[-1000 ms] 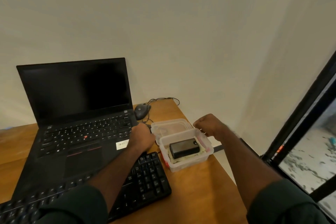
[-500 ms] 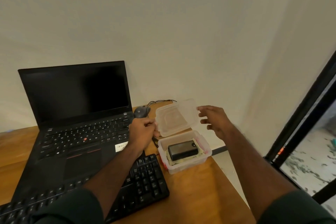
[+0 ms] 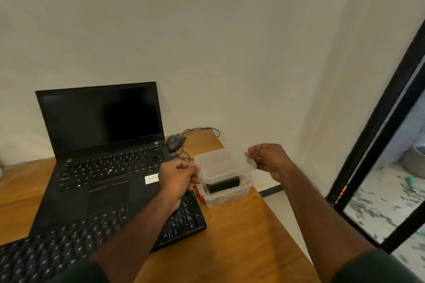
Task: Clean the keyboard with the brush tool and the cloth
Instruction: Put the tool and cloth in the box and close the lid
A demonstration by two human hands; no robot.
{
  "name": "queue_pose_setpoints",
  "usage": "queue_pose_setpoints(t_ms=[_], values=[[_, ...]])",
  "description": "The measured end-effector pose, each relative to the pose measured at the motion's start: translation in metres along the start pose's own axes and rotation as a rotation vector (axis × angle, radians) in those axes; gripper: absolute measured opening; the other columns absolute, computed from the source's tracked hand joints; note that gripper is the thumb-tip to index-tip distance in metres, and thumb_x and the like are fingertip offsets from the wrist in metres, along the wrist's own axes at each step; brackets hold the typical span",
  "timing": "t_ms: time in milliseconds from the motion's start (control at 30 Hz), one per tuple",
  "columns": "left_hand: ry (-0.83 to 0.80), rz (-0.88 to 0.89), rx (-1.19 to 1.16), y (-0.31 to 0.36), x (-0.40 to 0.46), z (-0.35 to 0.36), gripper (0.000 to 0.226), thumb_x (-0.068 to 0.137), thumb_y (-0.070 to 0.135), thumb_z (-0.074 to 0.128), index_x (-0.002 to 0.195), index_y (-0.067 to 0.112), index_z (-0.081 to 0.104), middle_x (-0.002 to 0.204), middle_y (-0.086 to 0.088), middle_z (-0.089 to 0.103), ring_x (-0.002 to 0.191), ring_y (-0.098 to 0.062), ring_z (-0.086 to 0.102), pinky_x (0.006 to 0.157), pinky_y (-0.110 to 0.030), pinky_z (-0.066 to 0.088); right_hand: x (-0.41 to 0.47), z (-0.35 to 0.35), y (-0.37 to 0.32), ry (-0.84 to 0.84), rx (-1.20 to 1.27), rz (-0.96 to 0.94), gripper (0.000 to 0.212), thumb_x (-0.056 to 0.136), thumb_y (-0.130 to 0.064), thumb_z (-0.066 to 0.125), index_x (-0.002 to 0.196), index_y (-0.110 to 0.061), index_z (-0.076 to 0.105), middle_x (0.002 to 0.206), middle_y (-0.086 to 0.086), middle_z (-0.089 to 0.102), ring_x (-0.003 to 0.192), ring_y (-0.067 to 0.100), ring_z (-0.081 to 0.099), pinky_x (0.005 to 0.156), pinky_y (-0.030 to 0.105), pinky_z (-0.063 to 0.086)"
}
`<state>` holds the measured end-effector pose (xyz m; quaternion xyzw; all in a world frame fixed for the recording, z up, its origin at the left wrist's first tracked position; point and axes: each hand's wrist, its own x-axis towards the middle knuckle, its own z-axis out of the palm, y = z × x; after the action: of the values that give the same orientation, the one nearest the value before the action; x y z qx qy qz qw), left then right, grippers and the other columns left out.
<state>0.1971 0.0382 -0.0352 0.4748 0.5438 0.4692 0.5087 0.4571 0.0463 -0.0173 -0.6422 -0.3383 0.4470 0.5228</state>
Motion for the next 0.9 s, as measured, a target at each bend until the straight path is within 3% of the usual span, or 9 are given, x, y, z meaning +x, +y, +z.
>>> queue_pose_setpoints(t_ms=[67,200,300,433,767,900], values=[[0.016,-0.026,0.046,-0.006,-0.01,0.001,0.01,0.083,0.007,0.077,0.083,0.0,0.07,0.071,-0.015,0.073,0.052,-0.015,0.066,0.043,-0.024,0.047,-0.004,-0.002,0.009,0.021,-0.109,-0.032,0.022,0.075,0.002,0.084,0.095,-0.001,0.075,0.098,0.016,0.076,0.091,0.031,0.074,0.075,0.037,0.063],[0.061,-0.023,0.14,-0.014,-0.018,0.004,0.007,0.083,0.01,0.078,0.08,0.006,0.072,0.066,-0.008,0.073,0.054,-0.017,0.067,0.052,-0.03,0.055,-0.013,-0.001,0.03,0.08,-0.34,-0.09,0.018,0.076,-0.005,0.085,0.091,-0.012,0.077,0.095,0.005,0.075,0.091,0.023,0.071,0.078,0.034,0.061],[0.083,0.0,0.211,-0.01,-0.019,0.007,0.007,0.083,0.011,0.077,0.077,0.009,0.073,0.06,-0.006,0.071,0.045,-0.013,0.062,0.052,-0.029,0.055,-0.017,0.0,0.037,0.109,-0.335,-0.09,0.024,0.077,-0.006,0.084,0.099,-0.011,0.077,0.102,0.006,0.074,0.094,0.023,0.07,0.087,0.041,0.061],[0.116,0.031,0.267,-0.01,-0.021,0.008,0.013,0.08,0.014,0.08,0.072,0.009,0.072,0.059,-0.005,0.07,0.04,-0.009,0.059,0.044,-0.023,0.048,-0.022,0.002,0.037,0.096,-0.31,-0.096,0.034,0.077,-0.004,0.084,0.11,-0.006,0.074,0.108,0.01,0.073,0.093,0.026,0.072,0.083,0.042,0.063],[0.145,-0.053,0.347,-0.009,-0.013,0.002,0.016,0.079,0.021,0.082,0.07,0.013,0.072,0.059,-0.006,0.07,0.046,-0.015,0.062,0.043,-0.025,0.047,-0.018,0.011,0.033,0.059,-0.411,-0.058,0.03,0.082,-0.015,0.083,0.11,-0.011,0.074,0.106,0.009,0.073,0.086,0.027,0.073,0.08,0.043,0.063],[0.101,-0.078,0.383,-0.01,-0.007,-0.001,0.012,0.082,0.018,0.078,0.075,0.011,0.071,0.059,-0.008,0.071,0.05,-0.018,0.066,0.047,-0.03,0.055,-0.014,0.017,0.038,0.086,-0.468,-0.062,0.028,0.082,-0.021,0.084,0.108,-0.017,0.075,0.105,0.005,0.074,0.087,0.026,0.073,0.078,0.043,0.063]])
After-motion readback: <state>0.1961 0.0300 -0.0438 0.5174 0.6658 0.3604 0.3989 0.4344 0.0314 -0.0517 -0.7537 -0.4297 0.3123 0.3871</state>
